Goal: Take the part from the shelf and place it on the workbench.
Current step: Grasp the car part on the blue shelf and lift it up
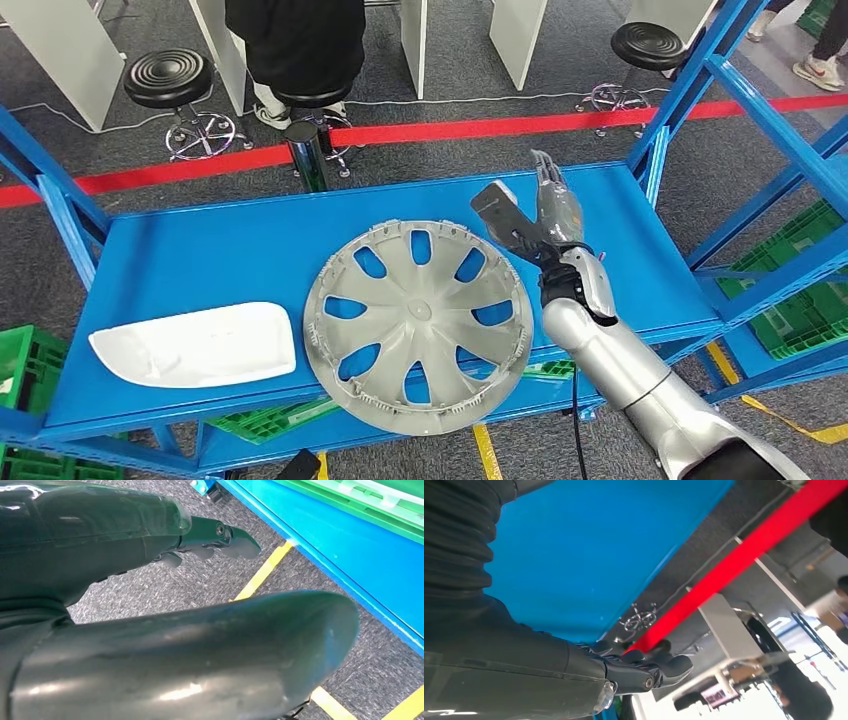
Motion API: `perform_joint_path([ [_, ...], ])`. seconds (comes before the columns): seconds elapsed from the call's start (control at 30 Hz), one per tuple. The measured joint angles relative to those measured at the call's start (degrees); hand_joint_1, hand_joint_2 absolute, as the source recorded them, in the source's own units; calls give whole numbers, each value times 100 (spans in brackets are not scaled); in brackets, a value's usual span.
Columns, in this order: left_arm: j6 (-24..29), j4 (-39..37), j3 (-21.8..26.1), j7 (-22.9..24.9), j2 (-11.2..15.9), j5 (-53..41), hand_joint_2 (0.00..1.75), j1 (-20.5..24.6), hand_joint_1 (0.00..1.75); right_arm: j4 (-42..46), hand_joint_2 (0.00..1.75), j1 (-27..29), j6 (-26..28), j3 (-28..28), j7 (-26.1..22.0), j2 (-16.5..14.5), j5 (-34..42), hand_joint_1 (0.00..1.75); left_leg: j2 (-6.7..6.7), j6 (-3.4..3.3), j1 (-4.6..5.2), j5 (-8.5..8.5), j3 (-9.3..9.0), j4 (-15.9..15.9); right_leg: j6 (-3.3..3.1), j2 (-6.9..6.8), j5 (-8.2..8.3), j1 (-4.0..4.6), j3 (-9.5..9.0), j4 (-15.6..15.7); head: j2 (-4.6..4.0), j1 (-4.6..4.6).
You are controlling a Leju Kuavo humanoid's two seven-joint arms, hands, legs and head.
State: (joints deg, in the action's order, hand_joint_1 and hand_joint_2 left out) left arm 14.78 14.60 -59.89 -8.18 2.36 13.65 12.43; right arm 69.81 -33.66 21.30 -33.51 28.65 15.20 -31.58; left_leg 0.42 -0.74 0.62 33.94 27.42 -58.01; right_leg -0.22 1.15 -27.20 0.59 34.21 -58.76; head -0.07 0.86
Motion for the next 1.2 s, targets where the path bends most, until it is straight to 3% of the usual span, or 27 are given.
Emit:
perform_joint_path([
  [0.87, -16, 0, 0, 12, -44, -40, 0, 2, 0, -1190, 175, -249, -79, -388, -203, -418, 201, 0, -48, 0, 1, 0, -7, 0, 0, -14, 0, 1, 0, 1, 0, -3],
  [1.2, -4, 0, 0, 13, -112, -124, 0, -8, 0, -1504, 175, 69, -579, -396, -17, -175, 1001, 0, -138, 2, 4, -2, -2, -2, -3, -60, -3, 2, -1, 2, 0, 3],
])
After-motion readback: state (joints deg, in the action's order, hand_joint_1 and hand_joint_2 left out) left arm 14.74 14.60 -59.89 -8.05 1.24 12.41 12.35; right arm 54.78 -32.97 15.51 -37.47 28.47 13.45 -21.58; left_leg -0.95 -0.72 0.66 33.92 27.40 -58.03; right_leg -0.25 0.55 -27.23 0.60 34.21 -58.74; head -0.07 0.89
